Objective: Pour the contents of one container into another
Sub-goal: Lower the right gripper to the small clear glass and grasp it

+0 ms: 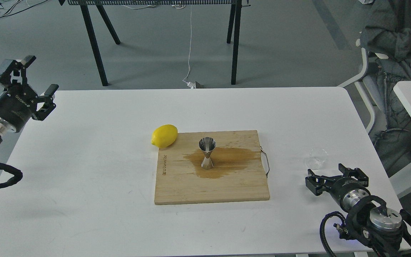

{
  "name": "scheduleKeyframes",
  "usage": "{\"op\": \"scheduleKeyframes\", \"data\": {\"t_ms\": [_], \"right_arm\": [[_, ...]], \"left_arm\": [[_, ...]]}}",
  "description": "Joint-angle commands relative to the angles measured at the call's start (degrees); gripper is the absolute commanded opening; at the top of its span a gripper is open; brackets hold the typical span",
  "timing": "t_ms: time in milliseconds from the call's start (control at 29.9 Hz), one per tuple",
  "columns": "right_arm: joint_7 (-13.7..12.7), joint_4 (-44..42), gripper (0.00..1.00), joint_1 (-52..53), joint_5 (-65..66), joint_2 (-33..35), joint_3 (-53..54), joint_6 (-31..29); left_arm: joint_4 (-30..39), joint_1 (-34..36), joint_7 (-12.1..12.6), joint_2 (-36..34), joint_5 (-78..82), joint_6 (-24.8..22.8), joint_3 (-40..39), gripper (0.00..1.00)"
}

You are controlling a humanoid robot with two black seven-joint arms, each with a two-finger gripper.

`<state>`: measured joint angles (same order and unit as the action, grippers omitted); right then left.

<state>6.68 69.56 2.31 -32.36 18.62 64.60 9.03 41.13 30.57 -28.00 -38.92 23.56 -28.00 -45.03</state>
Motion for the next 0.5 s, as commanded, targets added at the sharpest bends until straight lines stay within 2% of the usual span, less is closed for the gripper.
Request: {"op": "scheduleKeyframes", "data": {"t_ms": [0,468], "right_arm": [[0.09,-0.21,0.99,0.68,0.1,-0.17,0.0,0.2],[0.26,-2.94,0.99,1.82,1.07,-1.66,0.18,0.11]], "left_arm": [[0.0,-0.33,0.0,-0.01,-0.01,0.0,-0.06,1.0],[0.0,-0.42,0.0,0.08,-0.01,0.0,-0.06,1.0]]}}
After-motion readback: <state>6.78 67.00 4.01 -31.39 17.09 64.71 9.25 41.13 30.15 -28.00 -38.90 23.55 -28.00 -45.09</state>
